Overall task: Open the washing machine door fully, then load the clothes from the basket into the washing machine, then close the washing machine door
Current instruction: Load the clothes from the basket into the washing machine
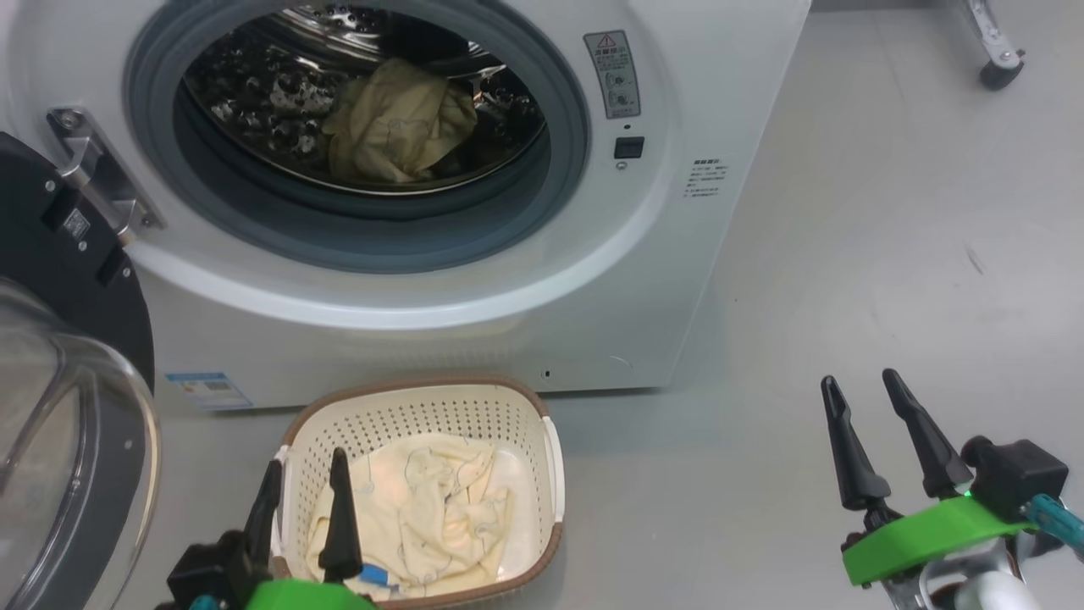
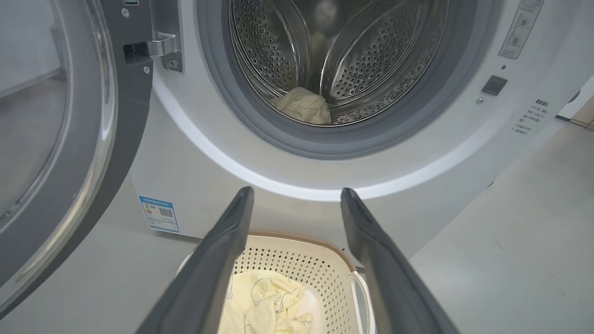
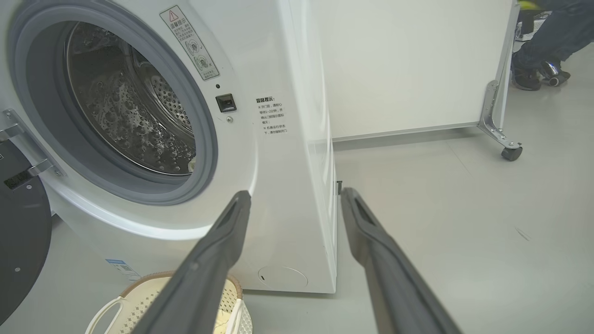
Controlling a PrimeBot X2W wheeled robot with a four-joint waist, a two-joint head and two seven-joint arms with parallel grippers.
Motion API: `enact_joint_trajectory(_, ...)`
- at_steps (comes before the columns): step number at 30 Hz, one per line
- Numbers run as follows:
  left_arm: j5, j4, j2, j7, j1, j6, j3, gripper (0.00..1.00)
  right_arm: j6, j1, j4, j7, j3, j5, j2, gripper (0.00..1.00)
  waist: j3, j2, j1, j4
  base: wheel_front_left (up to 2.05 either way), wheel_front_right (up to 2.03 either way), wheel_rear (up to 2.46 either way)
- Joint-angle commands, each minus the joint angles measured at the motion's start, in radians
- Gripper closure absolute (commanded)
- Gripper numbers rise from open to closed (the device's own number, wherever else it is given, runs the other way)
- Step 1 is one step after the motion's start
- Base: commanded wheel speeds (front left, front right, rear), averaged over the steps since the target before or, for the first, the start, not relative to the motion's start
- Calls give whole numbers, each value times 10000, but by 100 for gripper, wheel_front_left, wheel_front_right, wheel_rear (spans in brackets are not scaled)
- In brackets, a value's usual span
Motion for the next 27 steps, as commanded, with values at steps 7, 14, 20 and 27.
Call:
enact_joint_trajectory(7,160,-956,135,-108,1072,114,595,0,-29,495,-356,-95,-215,-157,-180,0,-824,0,1,-26,0,0,0)
enact_joint_trajectory(14,259,-1214,135,-108,1269,125,687,0,-29,689,-435,-95,-349,-202,-173,0,-871,0,1,48,0,0,0)
enact_joint_trajectory(20,262,-1356,135,-108,1325,175,775,0,-29,704,-474,-95,-348,-233,-149,0,-807,0,1,38,0,0,0)
enact_joint_trajectory(27,334,-1323,135,-109,1040,132,798,0,-29,604,-498,-95,-260,-207,-108,0,-553,0,1,-60,0,0,0)
